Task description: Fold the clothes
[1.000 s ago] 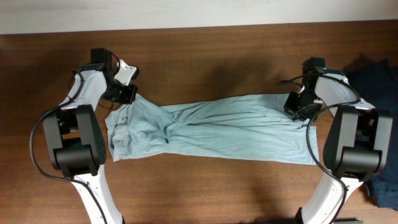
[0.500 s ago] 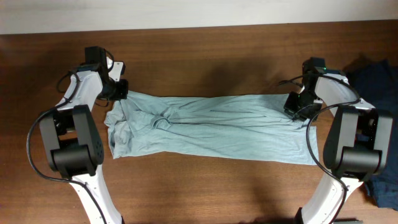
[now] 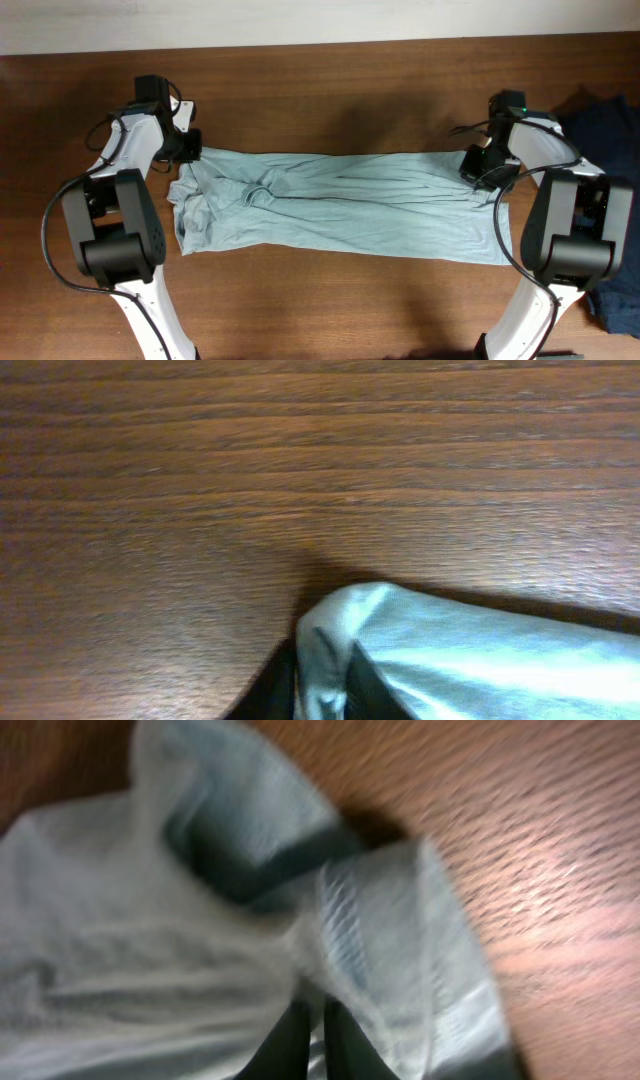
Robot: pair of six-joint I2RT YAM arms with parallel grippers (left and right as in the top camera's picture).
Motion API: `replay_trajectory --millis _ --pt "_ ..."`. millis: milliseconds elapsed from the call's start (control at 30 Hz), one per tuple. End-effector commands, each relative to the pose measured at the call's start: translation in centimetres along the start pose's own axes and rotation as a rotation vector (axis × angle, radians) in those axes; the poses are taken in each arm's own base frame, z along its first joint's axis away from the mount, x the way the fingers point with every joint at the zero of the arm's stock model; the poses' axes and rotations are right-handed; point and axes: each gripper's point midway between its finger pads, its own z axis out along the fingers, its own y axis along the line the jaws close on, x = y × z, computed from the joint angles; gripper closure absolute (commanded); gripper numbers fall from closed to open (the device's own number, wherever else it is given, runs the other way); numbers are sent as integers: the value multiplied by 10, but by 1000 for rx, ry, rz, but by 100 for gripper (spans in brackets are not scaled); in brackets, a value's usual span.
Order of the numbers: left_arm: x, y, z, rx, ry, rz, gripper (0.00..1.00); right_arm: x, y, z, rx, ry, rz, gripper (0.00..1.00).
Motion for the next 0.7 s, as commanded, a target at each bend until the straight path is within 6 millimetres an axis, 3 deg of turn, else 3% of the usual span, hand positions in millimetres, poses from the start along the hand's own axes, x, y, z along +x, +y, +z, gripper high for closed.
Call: replay_trajectory --millis 0,167,333,400,467,567,667 --pt "0 14 -8 -43 -3 -16 67 -18 -14 -3 -13 -13 -18 84" --pt "-17 16 -33 -53 -54 -15 39 -44 -3 -50 -100 -106 -59 79" --pt "-32 15 -83 -58 -107 -12 33 -46 5 -85 -141 -119 -78 77" --pt "-33 14 -100 -58 -124 -11 25 -42 15 -90 -203 -106 -116 67" --pt "-31 7 -115 -24 -135 -8 20 -36 23 -91 -249 -83 -120 56" --pt "-25 -16 -125 93 -129 8 20 -25 32 -91 -286 -39 -130 53" --pt "-6 -50 -125 234 -65 122 24 -16 40 -91 -281 -20 -191 50"
